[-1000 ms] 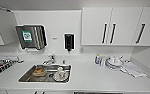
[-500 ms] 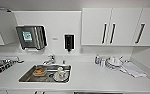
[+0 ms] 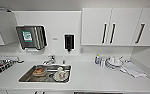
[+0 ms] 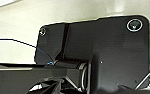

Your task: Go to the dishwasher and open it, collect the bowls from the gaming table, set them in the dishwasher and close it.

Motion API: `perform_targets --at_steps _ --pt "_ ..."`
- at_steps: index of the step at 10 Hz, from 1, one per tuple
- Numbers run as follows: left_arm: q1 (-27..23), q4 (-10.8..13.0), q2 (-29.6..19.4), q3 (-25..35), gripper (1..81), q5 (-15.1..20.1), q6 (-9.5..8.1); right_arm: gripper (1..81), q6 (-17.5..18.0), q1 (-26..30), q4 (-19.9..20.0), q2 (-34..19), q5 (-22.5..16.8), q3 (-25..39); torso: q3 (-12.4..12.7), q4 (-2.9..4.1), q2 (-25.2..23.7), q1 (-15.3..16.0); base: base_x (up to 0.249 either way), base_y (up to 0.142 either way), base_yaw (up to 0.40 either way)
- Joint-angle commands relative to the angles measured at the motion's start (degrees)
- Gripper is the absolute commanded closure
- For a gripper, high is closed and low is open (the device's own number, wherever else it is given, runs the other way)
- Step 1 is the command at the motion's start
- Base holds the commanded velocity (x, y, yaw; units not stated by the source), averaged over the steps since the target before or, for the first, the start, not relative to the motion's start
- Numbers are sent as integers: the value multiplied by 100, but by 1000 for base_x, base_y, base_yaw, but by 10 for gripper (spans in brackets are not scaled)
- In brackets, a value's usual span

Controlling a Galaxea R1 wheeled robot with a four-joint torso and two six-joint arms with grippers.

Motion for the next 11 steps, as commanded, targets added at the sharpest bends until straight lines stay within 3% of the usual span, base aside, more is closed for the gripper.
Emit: perform_targets --at_steps 1,3,4,5,7,9,10,11 --pt "-112 25 -1190 1623 10 -31 3 10 38 275 42 -1210 -276 1524 0 0 0 0 0 0 0" --pt "-112 25 -2170 2665 10 -513 -24 10 126 416 77 -1901 -311 2496 0 0 0 0 0 0 0" --pt "-120 25 -2672 3235 10 -541 -24 10 126 477 86 -2270 -285 2988 0 0 0 -2 0 0 0" --pt "-121 25 -3104 3765 10 -575 -24 10 143 538 86 -2546 -267 3334 -323 0 -573 367 0 0 0" --pt "-112 33 -3815 4616 10 -865 -24 10 283 705 77 -3036 -232 3894 -608 0 -682 430 0 0 0" --pt "-120 33 -4484 5452 10 -875 -15 10 459 1021 77 -3669 -223 4580 -954 0 -1063 664 0 0 0" --pt "-112 33 -4703 5707 10 -875 -15 10 529 1145 76 -3862 -215 4782 -601 0 -1251 786 0 0 0" --pt "-121 33 -4915 5920 10 -901 -15 10 609 1276 68 -4022 -215 4924 -745 0 -1436 904 0 0 0"
